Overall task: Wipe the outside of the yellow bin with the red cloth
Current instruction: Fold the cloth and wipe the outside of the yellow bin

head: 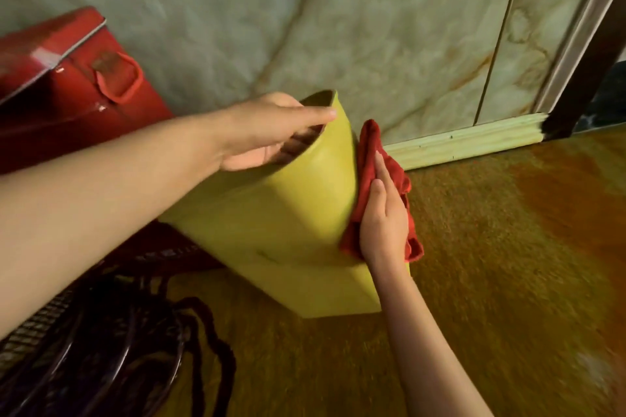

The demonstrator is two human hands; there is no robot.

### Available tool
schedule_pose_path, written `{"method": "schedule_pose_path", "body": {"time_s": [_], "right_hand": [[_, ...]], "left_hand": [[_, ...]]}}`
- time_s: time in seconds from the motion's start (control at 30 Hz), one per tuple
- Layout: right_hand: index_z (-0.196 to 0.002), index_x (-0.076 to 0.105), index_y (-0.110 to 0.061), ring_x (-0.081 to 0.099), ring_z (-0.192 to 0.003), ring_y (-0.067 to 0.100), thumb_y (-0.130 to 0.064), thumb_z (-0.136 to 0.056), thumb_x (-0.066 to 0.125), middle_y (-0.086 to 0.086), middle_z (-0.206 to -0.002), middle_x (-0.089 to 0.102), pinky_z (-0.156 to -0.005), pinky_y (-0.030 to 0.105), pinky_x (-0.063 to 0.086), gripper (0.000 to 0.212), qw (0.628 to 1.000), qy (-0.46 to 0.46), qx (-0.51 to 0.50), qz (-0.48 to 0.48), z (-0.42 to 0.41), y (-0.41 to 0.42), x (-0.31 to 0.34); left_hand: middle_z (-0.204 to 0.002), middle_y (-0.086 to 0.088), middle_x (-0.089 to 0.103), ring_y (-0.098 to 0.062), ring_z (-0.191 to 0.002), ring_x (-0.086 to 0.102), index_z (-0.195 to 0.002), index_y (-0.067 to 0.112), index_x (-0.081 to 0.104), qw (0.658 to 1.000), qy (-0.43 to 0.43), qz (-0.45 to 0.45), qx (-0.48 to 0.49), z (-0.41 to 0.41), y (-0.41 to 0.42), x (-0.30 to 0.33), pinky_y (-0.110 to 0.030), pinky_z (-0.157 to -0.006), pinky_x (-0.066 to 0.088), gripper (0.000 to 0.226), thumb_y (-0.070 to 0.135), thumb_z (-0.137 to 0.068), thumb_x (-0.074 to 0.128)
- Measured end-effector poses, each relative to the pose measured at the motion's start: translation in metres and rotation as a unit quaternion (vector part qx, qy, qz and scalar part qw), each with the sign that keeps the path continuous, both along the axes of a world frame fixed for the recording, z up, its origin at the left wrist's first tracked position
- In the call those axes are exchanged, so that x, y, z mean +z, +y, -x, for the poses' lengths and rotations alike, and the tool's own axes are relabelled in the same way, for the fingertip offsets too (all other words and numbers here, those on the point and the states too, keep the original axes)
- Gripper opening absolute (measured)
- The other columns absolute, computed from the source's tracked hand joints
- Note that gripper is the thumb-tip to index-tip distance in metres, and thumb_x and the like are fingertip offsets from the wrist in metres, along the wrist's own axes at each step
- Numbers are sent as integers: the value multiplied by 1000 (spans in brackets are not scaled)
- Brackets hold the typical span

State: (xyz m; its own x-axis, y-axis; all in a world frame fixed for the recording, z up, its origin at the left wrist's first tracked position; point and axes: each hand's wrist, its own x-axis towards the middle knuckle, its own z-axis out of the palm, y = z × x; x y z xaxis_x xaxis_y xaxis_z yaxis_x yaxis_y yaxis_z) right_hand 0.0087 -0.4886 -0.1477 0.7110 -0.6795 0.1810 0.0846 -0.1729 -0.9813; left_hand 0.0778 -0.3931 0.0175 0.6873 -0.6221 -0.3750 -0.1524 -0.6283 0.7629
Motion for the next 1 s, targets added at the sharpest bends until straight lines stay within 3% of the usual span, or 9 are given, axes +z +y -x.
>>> {"method": "schedule_pose_path", "body": {"time_s": [0.17,0.27,0.33,0.43,0.53,0.7,0.77,0.83,1.0], "right_hand": [[-135,44,-30,39,-133,8,-35,-87,22,-6,-144,46,-107,24,28,53,1000,16,5,10,-10,2,2],[-135,45,-27,37,-134,9,-34,-86,23,-5,-145,45,-106,19,24,54,1000,16,5,-25,-8,0,11],[-137,42,-24,33,-136,7,-34,-86,25,-4,-147,42,-114,30,21,54,1000,-6,-25,-16,-8,5,19],[-142,30,-31,24,-136,-3,-39,-91,23,-8,-152,33,-113,37,11,52,989,-45,-111,90,-5,31,22],[-144,13,-35,15,-142,6,-45,-91,19,-10,-155,20,-110,45,12,54,976,-11,-140,168,4,42,-9],[-139,1,-43,-3,-144,7,-43,-92,21,-10,-156,2,-113,54,5,51,991,81,-100,39,1,21,-68],[-144,4,-33,-4,-145,14,-34,-98,25,-2,-159,0,-116,49,5,51,995,89,-52,-10,-7,14,-76],[-146,8,-26,-4,-146,14,-29,-99,26,-1,-159,0,-117,49,3,50,995,79,-11,-54,-12,18,-75],[-145,16,-32,8,-142,-2,-36,-96,25,-15,-155,15,-116,39,-1,50,997,-32,56,-43,-25,67,-31]], "left_hand": [[-75,32,68,5,-78,64,-75,49,68,979,-142,-65,-133,-1,55,11,-12,-75,51,44,5,-74,67],[-77,28,68,-1,-73,62,-85,35,71,973,-198,-45,-112,-2,52,8,-15,-72,49,30,8,-78,63],[-81,22,71,-3,-70,58,-91,26,72,966,-227,-46,-116,-2,40,6,-16,-66,46,22,10,-78,63],[-71,6,71,-4,-63,48,-89,17,72,955,-248,-61,-152,0,20,-1,-19,-56,39,15,15,-79,60],[-62,-4,48,-6,-58,34,-76,-2,63,945,-272,-71,-164,-1,1,-6,-21,-52,30,17,14,-81,57],[-91,5,55,-7,-85,51,-99,11,65,942,-298,-99,-115,-12,-1,-10,-17,-69,37,21,22,-82,61],[-78,3,59,-10,-75,55,-82,13,66,931,-278,-181,-155,-16,29,-16,-22,-64,40,14,24,-84,58],[-55,-3,38,-15,-55,37,-55,13,45,923,-282,-215,-150,-18,56,-21,-32,-56,32,34,23,-87,51],[-54,-2,35,-13,-50,30,-59,11,37,936,-304,-155,-85,-25,48,-35,-25,-46,24,31,15,-89,45]]}}
